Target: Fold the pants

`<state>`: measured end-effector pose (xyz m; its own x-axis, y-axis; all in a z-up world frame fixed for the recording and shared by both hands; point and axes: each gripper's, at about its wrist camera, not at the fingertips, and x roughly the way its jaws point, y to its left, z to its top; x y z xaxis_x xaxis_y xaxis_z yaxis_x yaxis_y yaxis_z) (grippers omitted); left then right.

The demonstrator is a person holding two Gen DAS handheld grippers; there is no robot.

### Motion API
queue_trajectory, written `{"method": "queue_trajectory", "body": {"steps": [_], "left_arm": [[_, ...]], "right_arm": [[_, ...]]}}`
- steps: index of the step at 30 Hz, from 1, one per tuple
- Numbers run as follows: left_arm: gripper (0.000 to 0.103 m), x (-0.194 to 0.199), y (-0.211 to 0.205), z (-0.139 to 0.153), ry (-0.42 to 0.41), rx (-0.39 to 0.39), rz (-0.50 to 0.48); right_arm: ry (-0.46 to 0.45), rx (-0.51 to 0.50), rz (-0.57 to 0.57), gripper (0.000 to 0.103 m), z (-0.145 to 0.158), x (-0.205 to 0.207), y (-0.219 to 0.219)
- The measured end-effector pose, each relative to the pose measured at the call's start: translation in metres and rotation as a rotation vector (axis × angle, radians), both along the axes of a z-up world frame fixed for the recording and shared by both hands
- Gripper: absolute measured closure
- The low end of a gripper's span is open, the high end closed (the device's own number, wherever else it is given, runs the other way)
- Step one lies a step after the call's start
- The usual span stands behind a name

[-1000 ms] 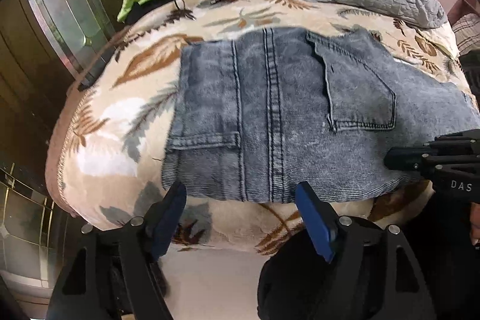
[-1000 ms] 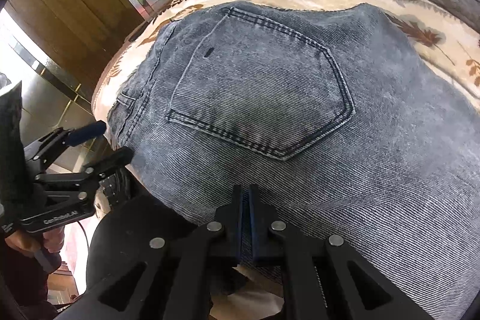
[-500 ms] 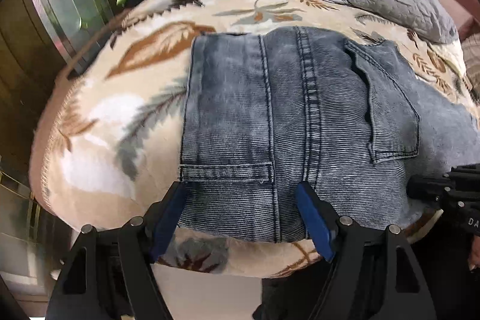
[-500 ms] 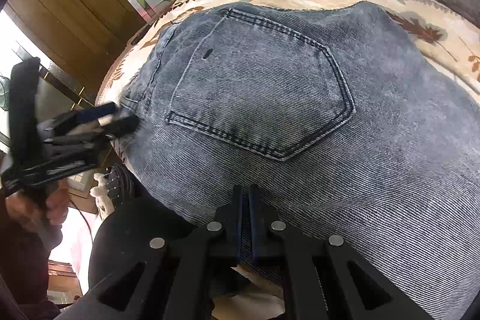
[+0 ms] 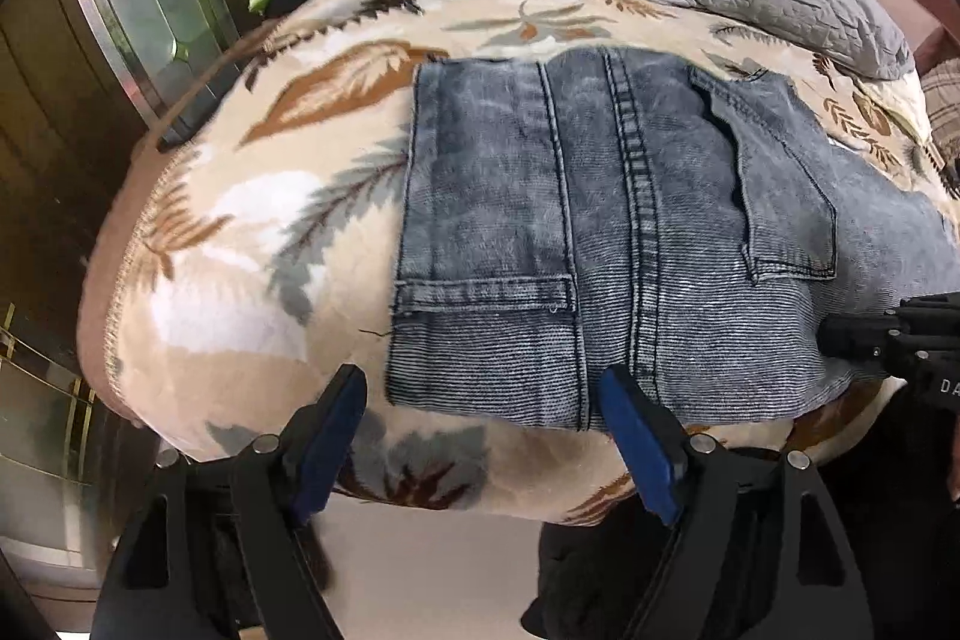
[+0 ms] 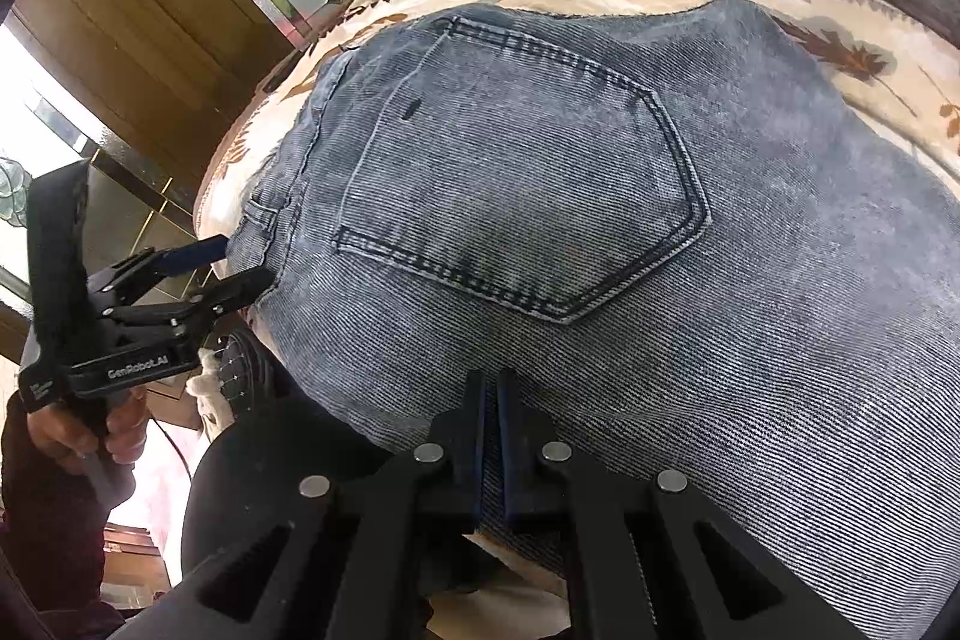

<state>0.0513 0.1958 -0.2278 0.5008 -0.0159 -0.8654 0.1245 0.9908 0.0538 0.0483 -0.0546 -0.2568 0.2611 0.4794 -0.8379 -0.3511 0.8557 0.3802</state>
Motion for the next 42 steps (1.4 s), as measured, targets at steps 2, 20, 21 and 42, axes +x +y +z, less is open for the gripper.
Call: {"method": "queue_trajectory", "body": {"steps": [2,20,21,42], "left_arm": [[0.022,-0.002,-0.002,0.007,-0.016,0.009,-0.002],[0.022,0.001,-0.142,0.038,-0.052,0.019,-0.299],[0.022,0.000,-0.155,0.038,-0.045,0.011,-0.330],[0.023,-0.021,-0.252,-0.024,0.092,0.014,-0.532]], "right_arm": [[0.001,0.001,-0.001,0.097,0.000,0.000,0.000],[-0.106,-0.161,-0.322,0.097,0.036,-0.030,-0.146],[-0.100,-0.166,-0.350,0.097,0.034,-0.033,-0.160],[-0.076,-0.105,-0.632,0.097,-0.002,-0.095,-0.303]]}}
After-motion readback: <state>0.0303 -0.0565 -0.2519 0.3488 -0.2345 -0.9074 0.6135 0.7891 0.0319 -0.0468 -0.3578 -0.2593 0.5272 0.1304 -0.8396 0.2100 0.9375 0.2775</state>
